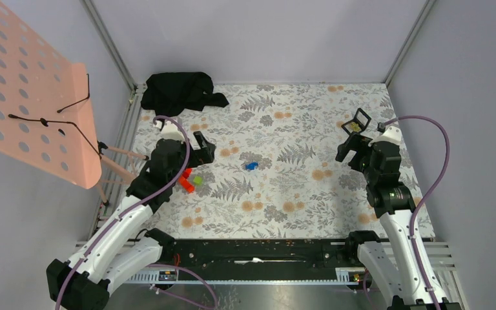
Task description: Pin the brooch onto the clothing
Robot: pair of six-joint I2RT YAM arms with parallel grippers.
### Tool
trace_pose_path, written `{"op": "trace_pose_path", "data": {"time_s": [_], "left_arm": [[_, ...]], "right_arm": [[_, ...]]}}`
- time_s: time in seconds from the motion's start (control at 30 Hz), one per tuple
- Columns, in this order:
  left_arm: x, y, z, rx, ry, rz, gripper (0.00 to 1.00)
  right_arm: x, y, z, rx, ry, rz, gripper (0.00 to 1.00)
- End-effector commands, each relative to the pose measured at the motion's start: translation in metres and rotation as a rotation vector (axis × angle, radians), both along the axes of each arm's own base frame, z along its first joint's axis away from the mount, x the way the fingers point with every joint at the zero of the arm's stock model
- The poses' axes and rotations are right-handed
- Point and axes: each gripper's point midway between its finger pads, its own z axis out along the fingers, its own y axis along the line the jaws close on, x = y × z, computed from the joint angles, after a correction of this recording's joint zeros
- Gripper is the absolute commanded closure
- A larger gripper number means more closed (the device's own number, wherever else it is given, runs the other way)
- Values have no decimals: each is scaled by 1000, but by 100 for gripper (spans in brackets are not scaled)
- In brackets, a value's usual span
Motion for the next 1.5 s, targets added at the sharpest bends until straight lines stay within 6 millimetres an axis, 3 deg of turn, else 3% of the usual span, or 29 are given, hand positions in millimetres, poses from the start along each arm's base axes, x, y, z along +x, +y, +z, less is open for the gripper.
{"op": "trace_pose_path", "data": {"time_s": [0.0,0.13,0.27,0.43,0.7,0.83,0.93,0.97,1.03,1.13,1.27,1.47], "left_arm": [[7,12,3,-2,-19,91,1],[13,6,-11,10,20,80,1],[24,-8,-9,16,-44,83,1],[52,-53,-18,25,-6,6,1],[139,-98,-42,81,47,55,1],[188,-107,-49,18,95,73,1],[222,-97,-60,28,139,117,1],[238,-93,-53,34,133,143,1],[257,-77,-78,90,205,183,1],[281,-45,-92,148,245,240,1],[296,0,-102,163,262,314,1],[314,63,-98,165,252,418,3]], "right_arm": [[3,2,10,-3,-42,13,0],[2,4,10,1,-45,24,0],[1,6,9,7,-44,35,0],[2,9,8,16,-41,48,0],[-1,14,10,27,-50,72,0],[-3,14,12,25,-57,75,0],[-5,13,13,23,-62,71,0],[-5,13,13,24,-62,72,0],[-5,14,14,27,-65,75,0],[-5,14,13,29,-65,79,0],[-5,15,14,31,-64,80,1],[-3,16,14,36,-60,86,0]]}}
